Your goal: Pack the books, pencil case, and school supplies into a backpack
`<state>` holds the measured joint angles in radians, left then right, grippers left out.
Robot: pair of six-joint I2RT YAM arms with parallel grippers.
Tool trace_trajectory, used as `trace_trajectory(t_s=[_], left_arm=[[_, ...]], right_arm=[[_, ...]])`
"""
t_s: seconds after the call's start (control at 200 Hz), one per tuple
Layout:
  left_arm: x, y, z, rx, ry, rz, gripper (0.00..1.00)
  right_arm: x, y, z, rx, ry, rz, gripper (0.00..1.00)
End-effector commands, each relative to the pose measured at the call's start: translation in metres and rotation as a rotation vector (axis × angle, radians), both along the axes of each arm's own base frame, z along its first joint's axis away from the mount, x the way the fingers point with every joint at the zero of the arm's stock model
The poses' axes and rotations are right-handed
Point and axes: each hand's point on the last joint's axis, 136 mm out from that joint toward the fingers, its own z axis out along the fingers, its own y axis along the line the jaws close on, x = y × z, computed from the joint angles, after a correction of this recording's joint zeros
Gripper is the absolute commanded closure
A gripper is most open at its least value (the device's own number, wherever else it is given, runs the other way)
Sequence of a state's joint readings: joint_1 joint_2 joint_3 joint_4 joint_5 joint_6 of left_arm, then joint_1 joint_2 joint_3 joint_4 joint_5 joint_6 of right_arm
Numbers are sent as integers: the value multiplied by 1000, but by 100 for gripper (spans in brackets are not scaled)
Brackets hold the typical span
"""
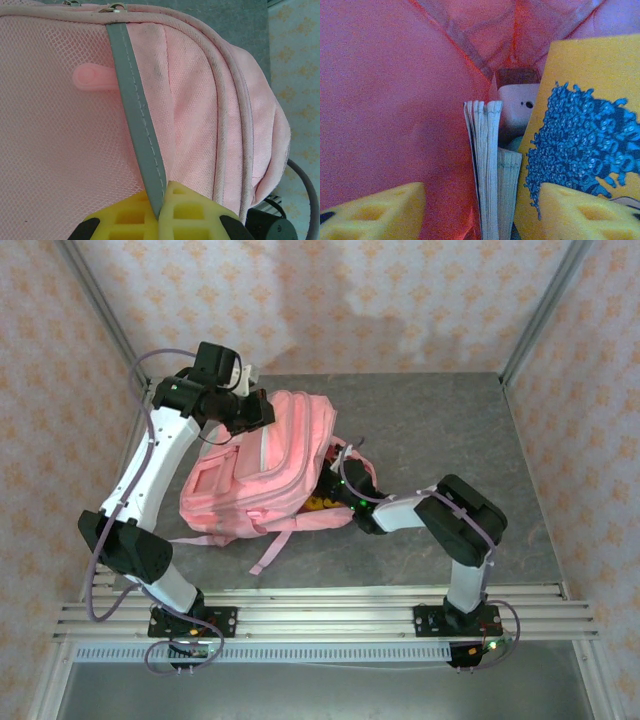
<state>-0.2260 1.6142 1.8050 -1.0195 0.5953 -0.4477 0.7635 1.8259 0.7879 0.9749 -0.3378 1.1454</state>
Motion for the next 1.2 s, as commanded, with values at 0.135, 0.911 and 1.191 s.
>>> trace_trajectory(t_s=[0.135,0.911,1.191], left_arm=[[8,6,56,-58,-208,17,100],[13,-18,-2,-28,-84,-27,100],[-4,-82,-61,69,4,-188,100]], right_arm=[[7,-24,29,64,-34,-28,57],[-9,-188,72,-479,-106,-357,46],[-30,-222,77,-739,-90,-345,42]])
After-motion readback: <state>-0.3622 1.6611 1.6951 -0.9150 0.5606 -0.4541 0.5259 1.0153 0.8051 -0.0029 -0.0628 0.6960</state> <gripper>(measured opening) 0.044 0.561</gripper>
